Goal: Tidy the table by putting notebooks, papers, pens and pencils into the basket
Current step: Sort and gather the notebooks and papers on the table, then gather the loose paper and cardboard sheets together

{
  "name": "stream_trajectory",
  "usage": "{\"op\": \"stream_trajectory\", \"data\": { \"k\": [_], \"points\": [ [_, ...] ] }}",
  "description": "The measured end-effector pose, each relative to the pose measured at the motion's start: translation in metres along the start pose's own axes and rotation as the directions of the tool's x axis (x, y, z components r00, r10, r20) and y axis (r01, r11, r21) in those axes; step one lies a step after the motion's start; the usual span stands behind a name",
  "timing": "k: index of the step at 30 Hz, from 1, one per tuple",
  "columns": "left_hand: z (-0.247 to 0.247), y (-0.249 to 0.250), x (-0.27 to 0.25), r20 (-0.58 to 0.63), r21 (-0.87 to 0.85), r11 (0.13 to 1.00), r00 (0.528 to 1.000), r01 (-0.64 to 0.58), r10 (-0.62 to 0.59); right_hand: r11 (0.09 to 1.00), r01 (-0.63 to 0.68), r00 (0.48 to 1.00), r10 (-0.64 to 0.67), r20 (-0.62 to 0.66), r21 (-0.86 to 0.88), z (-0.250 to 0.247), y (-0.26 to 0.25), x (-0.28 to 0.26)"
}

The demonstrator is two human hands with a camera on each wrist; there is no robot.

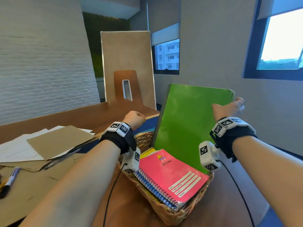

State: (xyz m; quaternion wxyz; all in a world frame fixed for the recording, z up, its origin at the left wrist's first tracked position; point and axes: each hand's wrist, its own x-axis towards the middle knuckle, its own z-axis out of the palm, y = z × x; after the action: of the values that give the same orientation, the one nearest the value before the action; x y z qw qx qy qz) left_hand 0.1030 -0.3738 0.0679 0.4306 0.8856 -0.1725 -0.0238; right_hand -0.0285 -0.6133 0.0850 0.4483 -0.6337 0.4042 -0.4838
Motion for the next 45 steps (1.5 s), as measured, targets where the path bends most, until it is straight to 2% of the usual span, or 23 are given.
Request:
{"op": "stream_trajectory", "data": {
  "k": [6, 11, 17, 20, 25, 29, 39, 45],
  "points": [
    [-0.009, -0.012, -0.016, -0.003, 0.051, 0.998, 1.0, 0.027, -0.027, 0.996, 0.084, 0.994, -0.086, -0.066, -0.038, 0.0, -0.004, -0.013],
    [-0.019, -0.021, -0.026, -0.015, 0.098, 0.995, 1.0, 0.029, -0.027, 0.962, 0.261, 0.963, -0.265, -0.042, -0.077, 0.008, -0.022, -0.038],
    [-0.047, -0.039, -0.045, -0.092, 0.179, 0.984, 0.996, 0.026, -0.009, 0.899, 0.429, 0.895, -0.436, 0.088, 0.088, 0.037, -0.04, -0.084],
    [-0.063, -0.053, -0.058, -0.139, 0.223, 0.974, 0.99, 0.049, -0.018, 0.865, 0.472, 0.851, -0.497, 0.17, 0.168, 0.056, -0.045, -0.112],
    [-0.095, -0.086, -0.084, -0.215, 0.26, 0.959, 0.975, 0.114, -0.057, 0.802, 0.535, 0.734, -0.597, 0.324, 0.266, 0.08, -0.052, -0.17],
    [-0.116, -0.116, -0.107, -0.268, 0.285, 0.941, 0.958, 0.18, -0.102, 0.781, 0.546, 0.634, -0.622, 0.459, 0.304, 0.095, -0.052, -0.213],
    [-0.17, -0.184, -0.175, -0.418, 0.325, 0.871, 0.882, 0.368, -0.217, 0.792, 0.523, 0.352, -0.537, 0.766, 0.315, 0.133, -0.043, -0.318],
    [-0.203, -0.228, -0.209, -0.546, 0.468, 0.718, 0.808, 0.515, -0.223, 0.784, 0.553, 0.187, -0.444, 0.876, 0.28, 0.153, -0.032, -0.37]
  ]
}}
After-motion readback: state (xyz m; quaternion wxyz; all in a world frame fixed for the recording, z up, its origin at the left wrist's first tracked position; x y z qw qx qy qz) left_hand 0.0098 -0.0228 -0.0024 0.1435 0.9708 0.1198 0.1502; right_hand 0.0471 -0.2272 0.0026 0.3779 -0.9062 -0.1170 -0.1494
